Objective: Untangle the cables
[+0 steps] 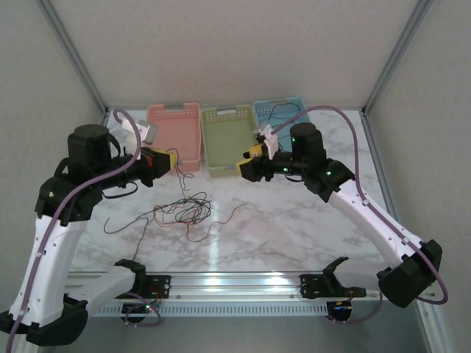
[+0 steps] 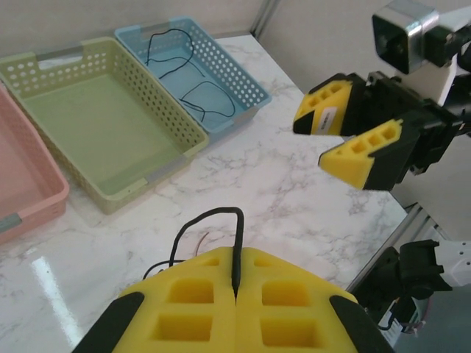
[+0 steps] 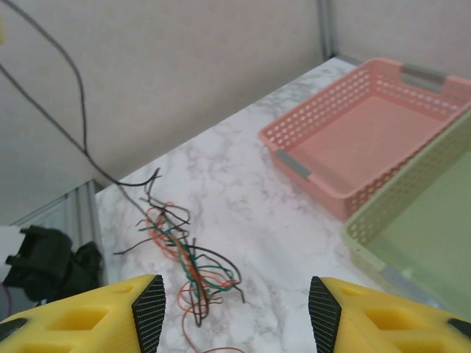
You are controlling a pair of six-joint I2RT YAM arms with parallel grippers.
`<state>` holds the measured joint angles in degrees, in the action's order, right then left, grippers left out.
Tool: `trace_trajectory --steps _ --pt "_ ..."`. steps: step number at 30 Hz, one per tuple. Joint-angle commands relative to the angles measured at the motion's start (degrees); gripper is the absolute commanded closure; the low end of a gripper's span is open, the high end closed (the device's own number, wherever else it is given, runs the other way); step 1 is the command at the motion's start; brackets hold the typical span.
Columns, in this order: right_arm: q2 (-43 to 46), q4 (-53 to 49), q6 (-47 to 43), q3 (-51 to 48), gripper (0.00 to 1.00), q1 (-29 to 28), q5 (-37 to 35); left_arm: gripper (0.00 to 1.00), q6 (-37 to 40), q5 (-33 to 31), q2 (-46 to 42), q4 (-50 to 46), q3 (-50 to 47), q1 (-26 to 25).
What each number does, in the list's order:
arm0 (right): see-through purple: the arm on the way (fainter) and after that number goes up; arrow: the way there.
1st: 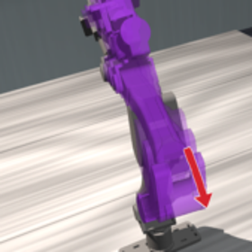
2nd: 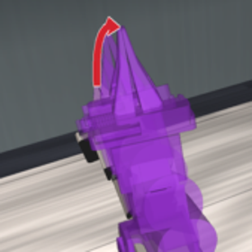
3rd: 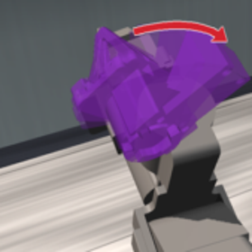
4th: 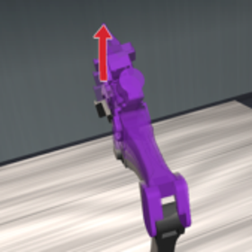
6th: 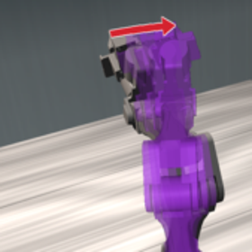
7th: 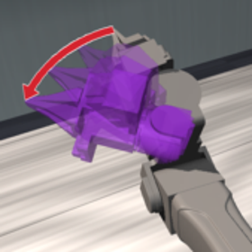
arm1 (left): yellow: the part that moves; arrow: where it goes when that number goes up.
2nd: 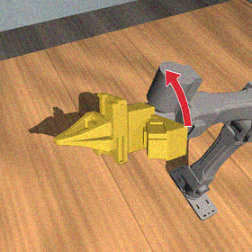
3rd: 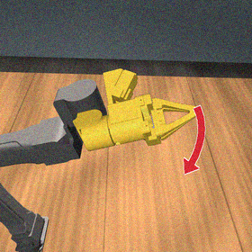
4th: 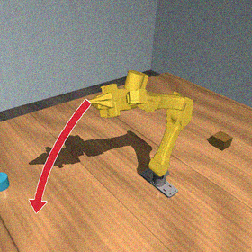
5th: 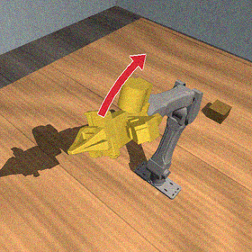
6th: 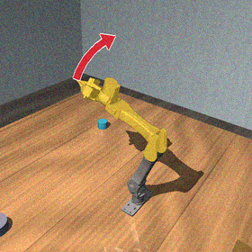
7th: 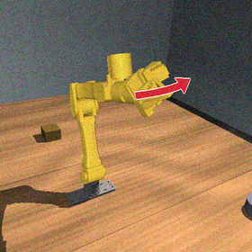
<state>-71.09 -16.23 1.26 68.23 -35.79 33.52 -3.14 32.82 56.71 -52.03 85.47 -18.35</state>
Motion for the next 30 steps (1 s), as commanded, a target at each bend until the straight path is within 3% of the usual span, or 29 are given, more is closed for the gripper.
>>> trace_trajectory --steps 1,12,30 --pt "-2.98 2.59 -1.72 -1.30 0.43 -1.32 3.85 1.00 -0.91 3.13 0.33 2.46 3.21 -0.51" --pt "-13.76 7.30 0.44 -6.17 0.47 -6.50 4.72 1.00 -1.30 2.89 1.65 1.83 6.30 -0.55" --pt "-22.94 8.10 1.33 -0.14 0.57 -11.30 8.77 1.00 -1.07 2.25 1.48 0.95 6.32 -0.55"
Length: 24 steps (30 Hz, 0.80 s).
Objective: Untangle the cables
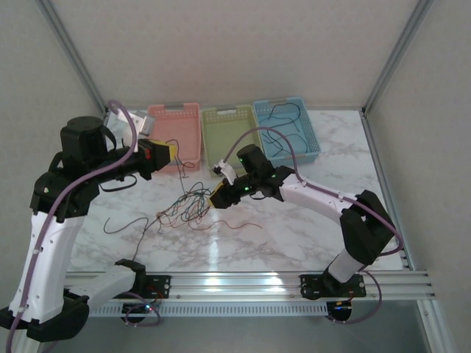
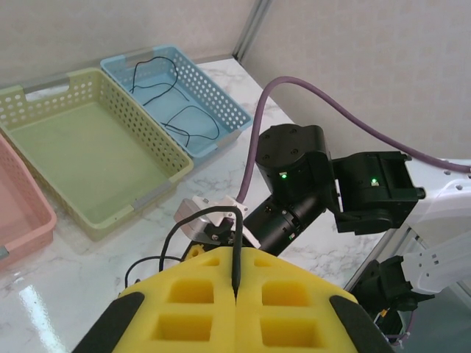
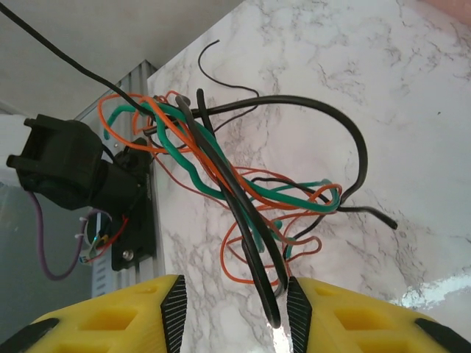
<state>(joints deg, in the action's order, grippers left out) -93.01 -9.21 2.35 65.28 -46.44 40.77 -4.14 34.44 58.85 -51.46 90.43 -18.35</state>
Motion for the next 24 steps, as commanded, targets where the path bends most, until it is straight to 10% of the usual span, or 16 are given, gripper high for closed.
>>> trace_trajectory --steps 1,24 --pt "-1.02 1.16 0.37 3.25 0.58 -0.60 1.30 1.00 0.16 0.57 -0.63 0.20 1.50 -0.54" --pt "-2.07 0.25 -0.46 4.69 0.81 -1.05 -0.10 1.00 0.71 -0.24 -1.33 -0.47 0.95 -0.55"
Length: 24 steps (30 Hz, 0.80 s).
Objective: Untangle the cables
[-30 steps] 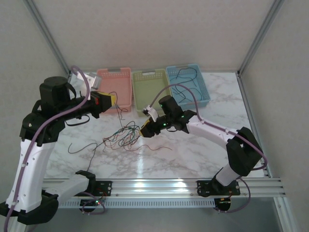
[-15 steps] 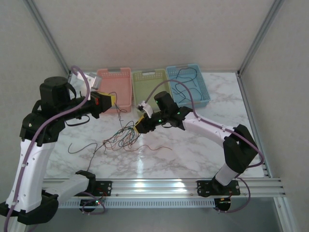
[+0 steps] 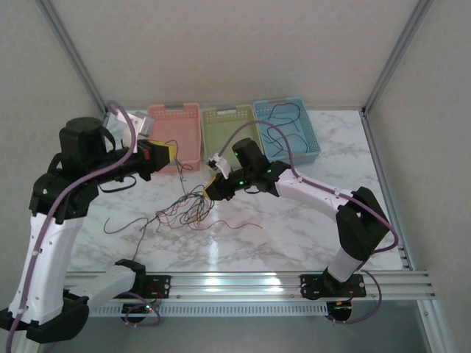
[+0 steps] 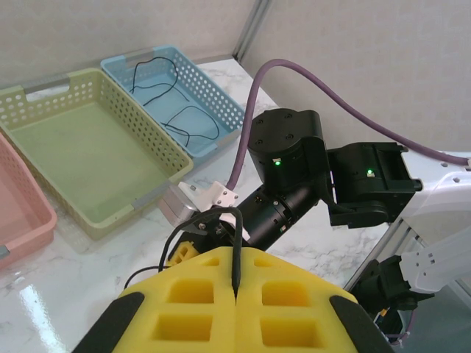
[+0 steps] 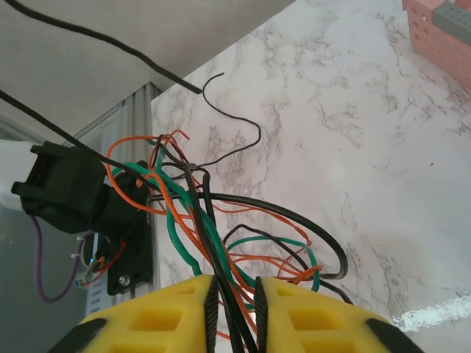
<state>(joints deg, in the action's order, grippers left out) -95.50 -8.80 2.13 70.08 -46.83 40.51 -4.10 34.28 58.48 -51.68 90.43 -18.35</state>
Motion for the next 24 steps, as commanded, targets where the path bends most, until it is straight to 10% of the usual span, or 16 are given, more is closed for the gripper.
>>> trace_trajectory --steps 1,13,24 --pt "0.49 -0.17 -0.21 -0.12 0.83 -0.65 0.46 1.00 0.56 -0.18 -0.99 -0.26 0.84 -0.55" --pt "0.15 -0.51 -0.09 -0.52 0.76 -0.83 1.59 1.00 0.36 -0.18 -1.32 -0.08 0.71 -0.55" --pt "2.23 -2.89 -1.14 0.75 1.00 -0.98 -3.21 1.00 1.11 -1.40 -1.69 -0.53 -0.48 -0.54"
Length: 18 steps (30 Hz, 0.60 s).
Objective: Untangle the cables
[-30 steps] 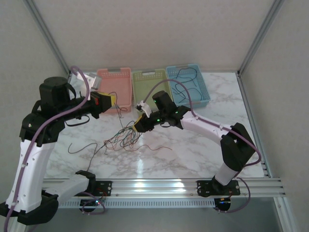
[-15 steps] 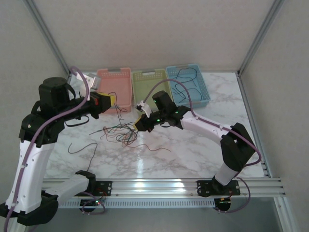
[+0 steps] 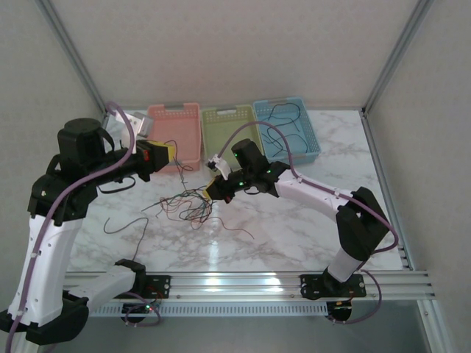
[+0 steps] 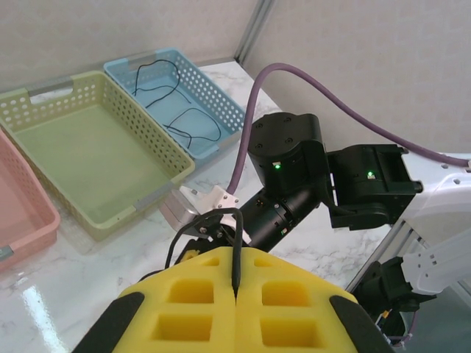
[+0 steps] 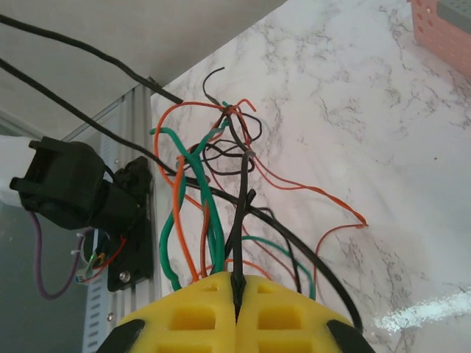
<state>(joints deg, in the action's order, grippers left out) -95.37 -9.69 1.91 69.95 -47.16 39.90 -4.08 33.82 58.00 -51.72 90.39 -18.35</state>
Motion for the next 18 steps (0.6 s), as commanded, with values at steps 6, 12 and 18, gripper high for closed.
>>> trace_trajectory --steps 6,12,18 --pt "8.35 -5.52 -2.03 3.96 1.00 -0.59 -9.82 1.00 0.63 -9.10 -3.82 -0.60 -7.82 -0.57" --pt "17.16 -8.16 -4.12 7.47 1.00 -0.65 -13.25 1.00 -4.74 -23.21 -6.84 2.50 -21.75 -0.06" --pt "26.39 -9.73 -6.03 8.36 1.00 -0.47 -26.32 1.00 -6.07 -29.40 -7.20 2.22 -26.23 2.79"
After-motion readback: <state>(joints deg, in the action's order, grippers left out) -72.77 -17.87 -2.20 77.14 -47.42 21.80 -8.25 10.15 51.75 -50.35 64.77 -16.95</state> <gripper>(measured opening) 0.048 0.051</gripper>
